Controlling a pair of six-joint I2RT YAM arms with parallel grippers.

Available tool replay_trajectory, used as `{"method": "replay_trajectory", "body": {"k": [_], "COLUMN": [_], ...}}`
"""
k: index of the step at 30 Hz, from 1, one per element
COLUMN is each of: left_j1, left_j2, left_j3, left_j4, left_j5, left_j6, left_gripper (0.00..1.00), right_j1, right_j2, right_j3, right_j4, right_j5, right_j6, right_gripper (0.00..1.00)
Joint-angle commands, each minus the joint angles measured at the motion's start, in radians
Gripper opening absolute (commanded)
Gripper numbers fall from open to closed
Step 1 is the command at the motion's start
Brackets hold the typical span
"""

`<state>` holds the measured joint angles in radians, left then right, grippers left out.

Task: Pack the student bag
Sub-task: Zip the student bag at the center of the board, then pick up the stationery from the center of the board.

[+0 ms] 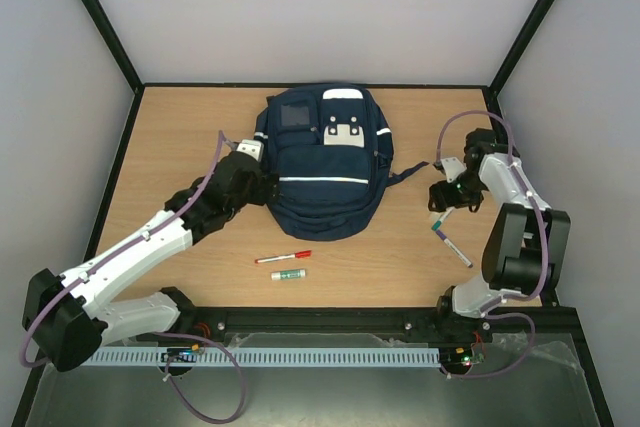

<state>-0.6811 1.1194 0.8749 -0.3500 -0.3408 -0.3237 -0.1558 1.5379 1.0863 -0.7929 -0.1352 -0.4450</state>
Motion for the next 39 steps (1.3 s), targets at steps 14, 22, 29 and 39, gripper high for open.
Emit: {"method": "replay_trajectory", "body": {"k": [14, 22, 29, 39], "left_j1": [0.018, 0.023, 0.025, 0.024], "left_j2": [-0.032, -0.027, -0.033, -0.038], "left_j3": [0.007, 0.008, 0.007, 0.005], "left_j4": [-0.014, -0.015, -0.016, -0.015], "left_j5": [0.010, 0.016, 0.016, 0.017], "left_j6": [0.025, 0.025, 0.026, 0.024], "left_gripper": [0.99, 0.99, 0.99, 0.99], "right_j1": [-0.001, -0.001, -0.002, -0.005], "right_j2": [0.234, 0.221, 0.242, 0.322], "right_j3": [0.128, 0.162, 0.215, 0.207], "right_j4": [0.006, 0.010, 0.007, 0.010], "right_j5": [0.012, 0.013, 0.077, 0.111], "right_j6": [0.129, 0.133, 0.150, 0.184], "right_gripper": [0.67, 0.77, 0.76, 0.62]}}
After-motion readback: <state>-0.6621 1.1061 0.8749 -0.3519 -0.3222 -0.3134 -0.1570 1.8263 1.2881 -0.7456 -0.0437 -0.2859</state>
